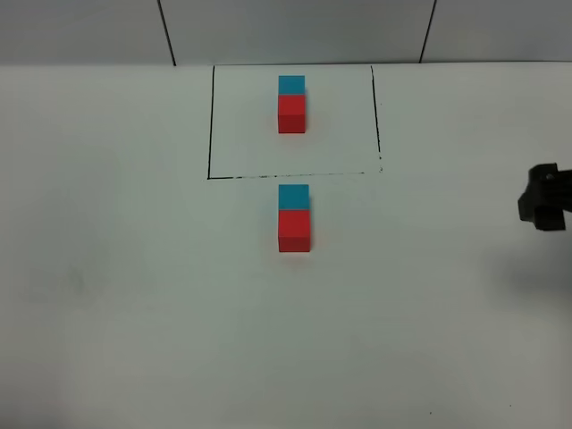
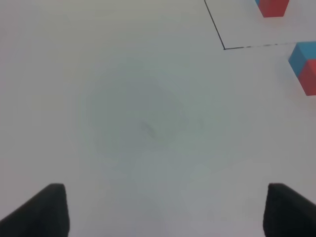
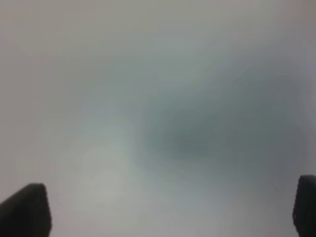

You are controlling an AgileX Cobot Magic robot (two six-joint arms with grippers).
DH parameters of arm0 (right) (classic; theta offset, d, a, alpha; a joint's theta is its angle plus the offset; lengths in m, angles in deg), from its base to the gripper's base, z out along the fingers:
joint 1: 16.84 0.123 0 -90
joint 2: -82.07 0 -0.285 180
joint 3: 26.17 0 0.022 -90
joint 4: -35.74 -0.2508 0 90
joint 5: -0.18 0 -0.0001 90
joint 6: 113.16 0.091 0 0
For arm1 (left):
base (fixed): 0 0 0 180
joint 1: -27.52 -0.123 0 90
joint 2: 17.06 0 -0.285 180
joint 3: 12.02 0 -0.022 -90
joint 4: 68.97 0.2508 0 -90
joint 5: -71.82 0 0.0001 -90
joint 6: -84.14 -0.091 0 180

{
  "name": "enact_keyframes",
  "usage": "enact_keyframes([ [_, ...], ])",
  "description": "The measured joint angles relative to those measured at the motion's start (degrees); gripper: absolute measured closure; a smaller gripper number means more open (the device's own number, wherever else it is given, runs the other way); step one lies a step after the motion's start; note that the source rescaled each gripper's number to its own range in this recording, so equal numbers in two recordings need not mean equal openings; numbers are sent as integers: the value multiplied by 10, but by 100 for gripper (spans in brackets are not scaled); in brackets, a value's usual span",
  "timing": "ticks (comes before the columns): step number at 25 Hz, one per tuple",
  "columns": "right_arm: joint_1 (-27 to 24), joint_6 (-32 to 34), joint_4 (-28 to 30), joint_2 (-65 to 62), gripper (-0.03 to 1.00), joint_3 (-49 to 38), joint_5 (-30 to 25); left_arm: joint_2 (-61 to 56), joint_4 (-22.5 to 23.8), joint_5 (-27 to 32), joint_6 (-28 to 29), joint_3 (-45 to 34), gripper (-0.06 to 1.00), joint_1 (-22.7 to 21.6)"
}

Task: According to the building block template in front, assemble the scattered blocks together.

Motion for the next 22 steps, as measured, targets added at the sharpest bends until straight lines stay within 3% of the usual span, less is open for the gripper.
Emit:
enact_keyframes([
  [6,0,-29,-5,-160,0,-90,1,0,0,0,0,0,26,0],
  [18,0,-62,-27,-427,6,-184,-106,0,0,0,0,0,26,0],
  [22,27,-74,-28,-491,7,-193,-127,0,0,0,0,0,26,0],
])
